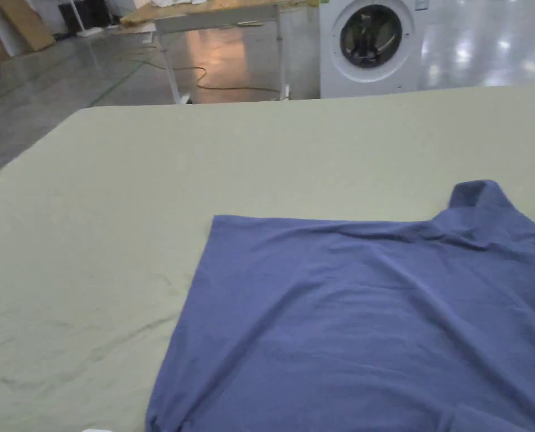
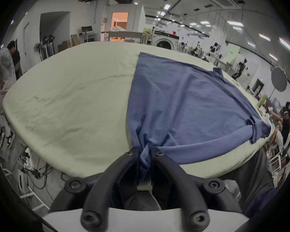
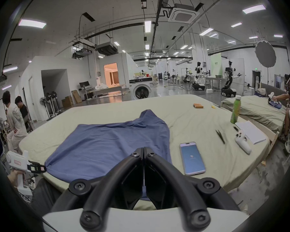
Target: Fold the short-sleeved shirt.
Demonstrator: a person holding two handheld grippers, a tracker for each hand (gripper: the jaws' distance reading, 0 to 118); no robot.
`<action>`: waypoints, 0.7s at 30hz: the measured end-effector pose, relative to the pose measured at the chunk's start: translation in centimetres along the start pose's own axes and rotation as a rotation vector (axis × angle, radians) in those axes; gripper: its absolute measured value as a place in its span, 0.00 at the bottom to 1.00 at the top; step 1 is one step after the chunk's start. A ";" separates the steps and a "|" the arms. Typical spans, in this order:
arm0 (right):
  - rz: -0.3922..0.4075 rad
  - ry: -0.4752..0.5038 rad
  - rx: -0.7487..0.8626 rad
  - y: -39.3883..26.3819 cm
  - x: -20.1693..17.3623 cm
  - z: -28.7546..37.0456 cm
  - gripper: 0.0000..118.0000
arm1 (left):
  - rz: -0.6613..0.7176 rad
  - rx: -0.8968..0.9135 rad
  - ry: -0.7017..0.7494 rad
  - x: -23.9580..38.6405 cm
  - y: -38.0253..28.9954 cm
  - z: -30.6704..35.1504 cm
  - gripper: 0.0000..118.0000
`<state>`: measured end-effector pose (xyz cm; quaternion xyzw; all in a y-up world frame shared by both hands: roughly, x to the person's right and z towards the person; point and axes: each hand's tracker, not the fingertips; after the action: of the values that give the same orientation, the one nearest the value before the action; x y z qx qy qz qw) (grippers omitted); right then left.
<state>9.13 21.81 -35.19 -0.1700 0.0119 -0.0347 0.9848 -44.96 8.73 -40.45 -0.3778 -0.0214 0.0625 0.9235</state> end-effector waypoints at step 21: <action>-0.071 -0.047 -0.388 -9.4 4.7 -6.9 0.19 | -0.038 -0.047 0.044 2.9 0.7 0.6 0.09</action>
<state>12.97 10.27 -38.62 -0.3578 -0.0106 -0.0624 0.9316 -42.24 10.06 -40.54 -0.4000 -0.0096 0.0362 0.9158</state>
